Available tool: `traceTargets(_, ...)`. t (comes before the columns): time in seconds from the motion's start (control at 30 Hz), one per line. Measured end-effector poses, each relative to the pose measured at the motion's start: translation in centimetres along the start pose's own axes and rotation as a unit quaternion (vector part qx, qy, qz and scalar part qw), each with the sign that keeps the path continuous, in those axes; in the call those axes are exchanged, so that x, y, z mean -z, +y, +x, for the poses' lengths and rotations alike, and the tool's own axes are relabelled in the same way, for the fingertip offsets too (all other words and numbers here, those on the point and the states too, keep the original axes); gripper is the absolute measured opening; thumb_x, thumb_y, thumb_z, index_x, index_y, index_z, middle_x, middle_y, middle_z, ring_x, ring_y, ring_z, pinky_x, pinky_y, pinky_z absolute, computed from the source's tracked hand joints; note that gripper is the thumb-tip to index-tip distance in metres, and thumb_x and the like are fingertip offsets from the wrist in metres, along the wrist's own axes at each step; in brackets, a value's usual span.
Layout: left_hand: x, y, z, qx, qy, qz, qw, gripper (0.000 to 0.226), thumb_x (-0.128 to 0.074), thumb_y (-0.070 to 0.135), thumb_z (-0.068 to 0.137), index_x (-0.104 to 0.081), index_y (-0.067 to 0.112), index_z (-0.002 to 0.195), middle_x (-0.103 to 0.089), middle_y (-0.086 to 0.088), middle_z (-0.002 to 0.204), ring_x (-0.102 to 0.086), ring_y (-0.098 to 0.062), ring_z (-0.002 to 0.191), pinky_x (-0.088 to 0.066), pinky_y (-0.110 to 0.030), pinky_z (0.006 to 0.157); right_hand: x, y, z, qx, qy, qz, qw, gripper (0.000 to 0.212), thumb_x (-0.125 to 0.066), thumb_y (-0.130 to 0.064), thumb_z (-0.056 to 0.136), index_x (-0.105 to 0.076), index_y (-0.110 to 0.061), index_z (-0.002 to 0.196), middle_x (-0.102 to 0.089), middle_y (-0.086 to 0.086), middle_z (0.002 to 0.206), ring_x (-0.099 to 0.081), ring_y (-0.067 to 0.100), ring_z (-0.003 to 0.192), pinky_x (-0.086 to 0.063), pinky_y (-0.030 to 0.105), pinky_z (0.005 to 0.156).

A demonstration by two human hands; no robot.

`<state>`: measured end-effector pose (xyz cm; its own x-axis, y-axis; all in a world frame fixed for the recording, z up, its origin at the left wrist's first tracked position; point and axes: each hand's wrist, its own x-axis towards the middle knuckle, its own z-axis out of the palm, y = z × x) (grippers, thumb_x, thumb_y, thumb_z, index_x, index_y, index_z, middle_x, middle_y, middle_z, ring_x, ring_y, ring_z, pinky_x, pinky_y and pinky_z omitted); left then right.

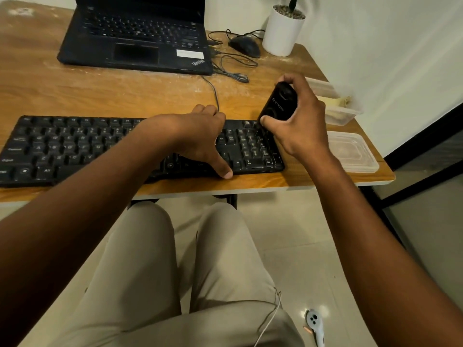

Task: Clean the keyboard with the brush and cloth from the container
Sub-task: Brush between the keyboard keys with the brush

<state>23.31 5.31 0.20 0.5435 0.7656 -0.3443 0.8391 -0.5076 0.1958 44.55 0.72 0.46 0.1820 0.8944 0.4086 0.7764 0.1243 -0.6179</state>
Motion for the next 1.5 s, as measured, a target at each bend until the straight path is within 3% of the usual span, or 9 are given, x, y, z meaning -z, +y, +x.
traceTargets(0.3,-0.1,-0.1,0.2,0.001,0.001,0.001,1.000,0.133,-0.084,0.075,0.054,-0.024,0.018,0.158,-0.029,-0.003,0.154,-0.025,-0.026,0.145,-0.037,-0.054,0.117,4.8,-0.3,-4.5,-0.014,-0.102,-0.024,0.994,0.063,-0.091,-0.019,0.068,-0.054,-0.036,0.115,-0.062,-0.018,0.099,-0.063,-0.001,0.089,-0.052,0.011,0.063)
traceTargets(0.43,-0.1,0.0,0.1,0.004,0.003,0.007,1.000,0.134,-0.084,0.076,0.054,-0.023,0.018,0.159,-0.029,-0.003,0.154,-0.025,-0.026,0.144,-0.037,-0.054,0.117,4.1,-0.4,-2.8,-0.029,0.001,0.003,1.000,0.066,-0.090,-0.020,0.066,-0.055,-0.030,0.121,-0.063,-0.016,0.105,-0.062,-0.009,0.088,-0.049,0.006,0.064)
traceTargets(0.53,-0.1,0.1,0.1,0.006,0.004,0.012,1.000,0.135,-0.084,0.075,0.054,-0.023,0.016,0.159,-0.030,-0.004,0.154,-0.025,-0.026,0.144,-0.036,-0.054,0.118,2.1,0.0,-2.3,-0.051,0.049,0.029,0.997,0.064,-0.088,-0.020,0.068,-0.055,-0.032,0.122,-0.063,-0.021,0.100,-0.062,-0.013,0.087,-0.057,0.014,0.071)
traceTargets(0.7,0.0,0.1,0.0,0.006,0.000,0.010,1.000,0.134,-0.084,0.075,0.054,-0.023,0.017,0.159,-0.030,-0.004,0.154,-0.026,-0.027,0.144,-0.037,-0.055,0.117,2.3,0.6,-5.3,-0.089,0.040,0.015,0.995,0.061,-0.088,-0.023,0.070,-0.052,-0.034,0.119,-0.058,-0.022,0.093,-0.060,-0.011,0.085,-0.052,0.008,0.065)
traceTargets(0.87,0.1,0.2,0.0,0.006,0.000,0.017,1.000,0.135,-0.082,0.076,0.052,-0.024,0.017,0.158,-0.031,-0.006,0.153,-0.027,-0.027,0.143,-0.037,-0.054,0.117,4.5,0.8,-7.7,-0.108,0.017,0.018,0.994,0.059,-0.090,-0.020,0.068,-0.053,-0.034,0.111,-0.059,-0.020,0.090,-0.063,-0.002,0.083,-0.057,0.020,0.068)
traceTargets(0.97,0.0,0.4,0.0,0.008,0.001,0.017,1.000,0.133,-0.083,0.074,0.053,-0.025,0.017,0.158,-0.031,-0.006,0.154,-0.027,-0.027,0.143,-0.037,-0.054,0.117,4.7,0.7,-6.2,-0.112,0.067,0.035,0.991,0.061,-0.091,-0.022,0.064,-0.054,-0.029,0.112,-0.061,-0.017,0.093,-0.065,0.001,0.084,-0.059,0.023,0.072)
traceTargets(1.13,0.1,0.4,-0.1,0.014,0.001,0.016,1.000,0.133,-0.084,0.074,0.054,-0.025,0.018,0.158,-0.030,-0.005,0.154,-0.027,-0.027,0.144,-0.037,-0.053,0.117,2.3,0.5,-4.2,-0.125,0.089,0.067,0.986,0.061,-0.089,-0.020,0.067,-0.054,-0.029,0.116,-0.060,-0.019,0.089,-0.059,-0.018,0.078,-0.052,0.010,0.066)
traceTargets(1.23,0.1,0.4,0.0,0.014,0.000,0.017,1.000,0.134,-0.084,0.075,0.053,-0.024,0.018,0.158,-0.029,-0.005,0.155,-0.026,-0.027,0.144,-0.036,-0.054,0.118,2.3,0.2,-5.2,-0.121,0.060,0.042,0.990,0.059,-0.088,-0.021,0.069,-0.052,-0.032,0.114,-0.061,-0.018,0.090,-0.061,-0.015,0.080,-0.049,0.008,0.062)
traceTargets(1.5,-0.1,0.3,0.1,0.013,0.005,0.019,1.000,0.137,-0.082,0.078,0.050,-0.024,0.018,0.159,-0.031,-0.005,0.153,-0.028,-0.027,0.142,-0.038,-0.053,0.116,5.1,0.8,-7.5,-0.141,0.034,0.062,0.987,0.061,-0.092,-0.019,0.063,-0.055,-0.030,0.110,-0.065,-0.012,0.095,-0.069,0.012,0.091,-0.062,0.040,0.080)
